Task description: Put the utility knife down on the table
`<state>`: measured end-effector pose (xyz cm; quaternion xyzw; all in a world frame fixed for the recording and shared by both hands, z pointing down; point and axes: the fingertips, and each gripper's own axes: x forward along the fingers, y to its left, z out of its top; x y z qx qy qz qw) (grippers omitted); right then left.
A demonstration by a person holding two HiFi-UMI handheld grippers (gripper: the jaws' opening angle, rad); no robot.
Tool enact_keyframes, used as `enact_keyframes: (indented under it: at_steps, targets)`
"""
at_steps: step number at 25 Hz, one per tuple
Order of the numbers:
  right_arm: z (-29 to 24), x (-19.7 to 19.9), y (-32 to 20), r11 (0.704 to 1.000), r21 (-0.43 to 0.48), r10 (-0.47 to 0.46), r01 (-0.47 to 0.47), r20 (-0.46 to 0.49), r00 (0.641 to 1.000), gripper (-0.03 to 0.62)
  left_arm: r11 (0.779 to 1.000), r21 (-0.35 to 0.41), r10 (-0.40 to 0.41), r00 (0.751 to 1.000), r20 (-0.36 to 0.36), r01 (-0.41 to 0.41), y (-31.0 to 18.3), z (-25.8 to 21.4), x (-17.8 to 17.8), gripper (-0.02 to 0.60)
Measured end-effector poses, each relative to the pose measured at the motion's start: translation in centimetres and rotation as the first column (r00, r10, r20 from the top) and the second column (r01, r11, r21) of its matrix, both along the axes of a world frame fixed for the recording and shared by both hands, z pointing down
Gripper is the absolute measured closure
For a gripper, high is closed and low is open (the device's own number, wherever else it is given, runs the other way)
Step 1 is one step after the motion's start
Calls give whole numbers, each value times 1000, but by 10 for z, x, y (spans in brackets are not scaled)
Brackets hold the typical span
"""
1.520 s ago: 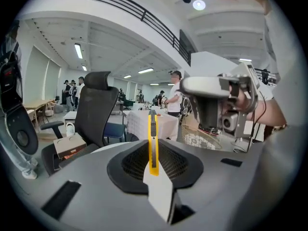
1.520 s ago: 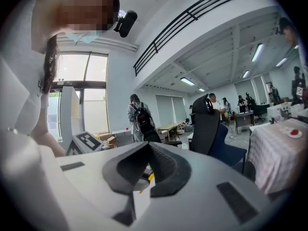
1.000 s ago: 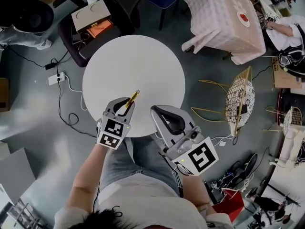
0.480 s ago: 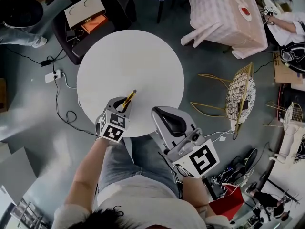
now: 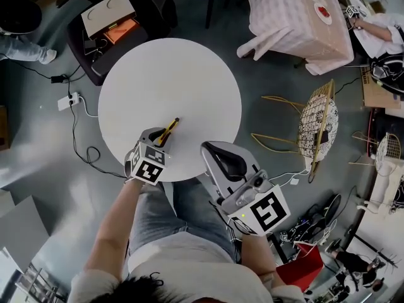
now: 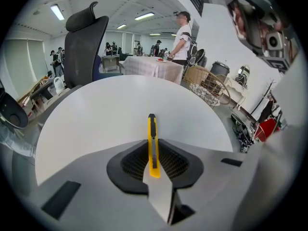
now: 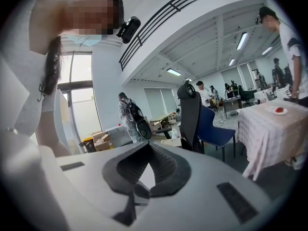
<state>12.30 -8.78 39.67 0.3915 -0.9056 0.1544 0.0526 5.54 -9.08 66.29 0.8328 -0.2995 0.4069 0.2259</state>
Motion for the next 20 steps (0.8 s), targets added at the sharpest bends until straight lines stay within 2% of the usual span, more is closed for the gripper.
enact_keyframes:
  at_steps: [7, 10, 14, 20]
  targets:
    - [-3, -1, -1, 1000, 4, -8, 8, 6, 1000, 586, 999, -38, -4, 1000, -28, 3, -1, -2, 2, 487]
    - [-7, -3, -1, 1000, 10, -11, 11, 4, 1000, 586, 1000, -14, -14, 999, -40, 13, -5, -11, 0, 489]
    - [-15, -9, -2, 999, 28, -15, 15, 3, 1000, 586, 999, 42, -16, 999, -44, 18, -14, -26, -5, 553]
    - [-29, -24, -2, 998, 57, -20, 19, 2, 1000, 586, 996, 87, 5, 997, -80, 2, -20, -55, -11, 571]
